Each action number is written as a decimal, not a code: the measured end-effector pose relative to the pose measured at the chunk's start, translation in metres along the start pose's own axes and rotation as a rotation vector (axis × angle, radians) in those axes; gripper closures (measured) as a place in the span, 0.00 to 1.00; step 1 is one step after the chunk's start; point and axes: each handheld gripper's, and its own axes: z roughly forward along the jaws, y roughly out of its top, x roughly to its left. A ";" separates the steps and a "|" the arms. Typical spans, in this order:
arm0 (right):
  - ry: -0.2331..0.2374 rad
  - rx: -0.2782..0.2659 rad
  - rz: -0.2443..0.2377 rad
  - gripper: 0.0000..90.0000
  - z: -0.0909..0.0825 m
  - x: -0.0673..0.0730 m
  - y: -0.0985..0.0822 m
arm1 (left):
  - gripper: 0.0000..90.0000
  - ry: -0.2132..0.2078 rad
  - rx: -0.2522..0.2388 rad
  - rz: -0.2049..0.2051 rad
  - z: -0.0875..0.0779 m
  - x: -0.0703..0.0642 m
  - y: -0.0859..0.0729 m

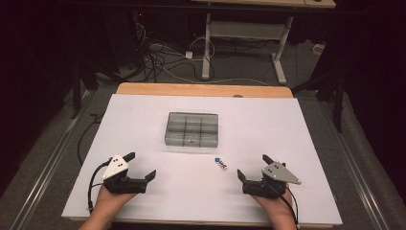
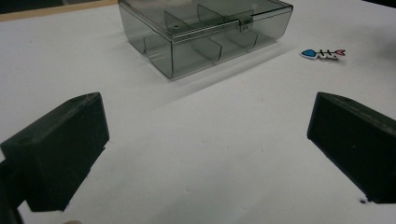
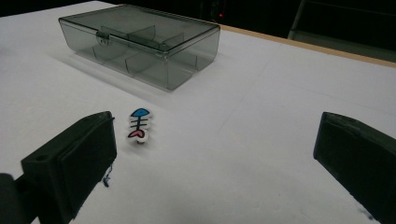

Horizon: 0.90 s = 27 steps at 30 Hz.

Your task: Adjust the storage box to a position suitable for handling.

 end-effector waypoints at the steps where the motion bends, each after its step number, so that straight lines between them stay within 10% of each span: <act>1: 0.003 0.001 0.008 0.00 0.000 0.000 0.000 | 0.00 -0.002 -0.002 -0.006 0.000 0.000 0.000; 20: 0.014 -0.002 0.023 0.01 -0.006 0.000 0.000 | 0.00 -0.008 -0.014 -0.036 0.002 0.004 0.002; 27: 0.069 0.042 0.041 0.16 0.008 0.007 0.011 | 0.00 0.009 0.001 -0.034 -0.005 0.006 -0.004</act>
